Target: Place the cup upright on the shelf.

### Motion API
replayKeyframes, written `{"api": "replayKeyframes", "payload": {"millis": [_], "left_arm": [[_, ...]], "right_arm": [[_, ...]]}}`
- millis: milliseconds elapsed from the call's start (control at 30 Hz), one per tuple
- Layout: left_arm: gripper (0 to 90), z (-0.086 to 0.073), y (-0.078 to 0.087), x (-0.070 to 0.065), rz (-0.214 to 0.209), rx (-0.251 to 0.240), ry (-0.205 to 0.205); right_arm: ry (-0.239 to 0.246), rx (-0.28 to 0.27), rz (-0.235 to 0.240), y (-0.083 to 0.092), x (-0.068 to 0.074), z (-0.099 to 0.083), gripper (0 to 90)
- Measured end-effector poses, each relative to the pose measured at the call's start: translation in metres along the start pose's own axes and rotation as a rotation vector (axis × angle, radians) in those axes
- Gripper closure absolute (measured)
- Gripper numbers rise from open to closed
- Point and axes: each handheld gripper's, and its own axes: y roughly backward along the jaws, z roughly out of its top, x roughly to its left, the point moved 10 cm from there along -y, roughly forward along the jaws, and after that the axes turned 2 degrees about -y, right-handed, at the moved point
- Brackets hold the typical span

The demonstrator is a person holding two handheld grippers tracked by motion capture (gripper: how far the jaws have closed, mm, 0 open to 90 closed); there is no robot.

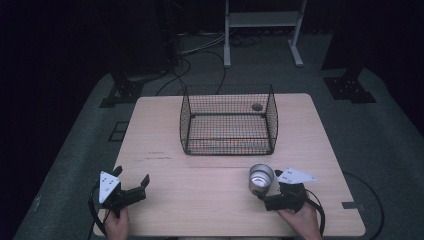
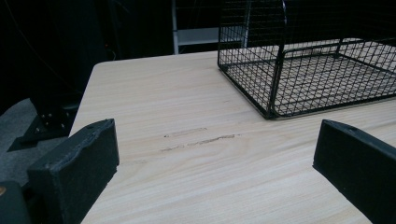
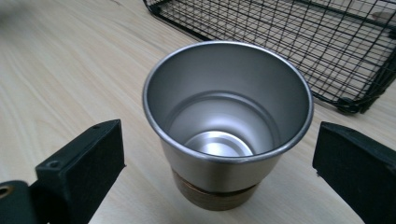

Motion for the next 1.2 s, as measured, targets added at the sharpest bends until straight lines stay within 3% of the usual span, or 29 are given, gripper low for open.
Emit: {"api": "replayKeyframes", "payload": {"millis": [500,767,833,1200], "left_arm": [[0.0,0.000,0.000,0.000,0.000,0.001,0.000],[0.0,0.000,0.000,0.000,0.001,0.001,0.000],[0.0,0.000,0.000,0.000,0.002,0.001,-0.001],[0.0,0.000,0.001,0.001,0.005,-0.001,0.000]], "right_arm": [[-0.004,0.015,-0.004,-0.015,0.002,0.006,1.5],[-0.002,0.023,-0.025,-0.018,0.000,0.007,14.0],[-0.004,0.030,-0.012,-0.017,0.000,0.007,15.6],[-0.027,0.029,0.012,-0.016,-0.001,0.007,17.6]]}}
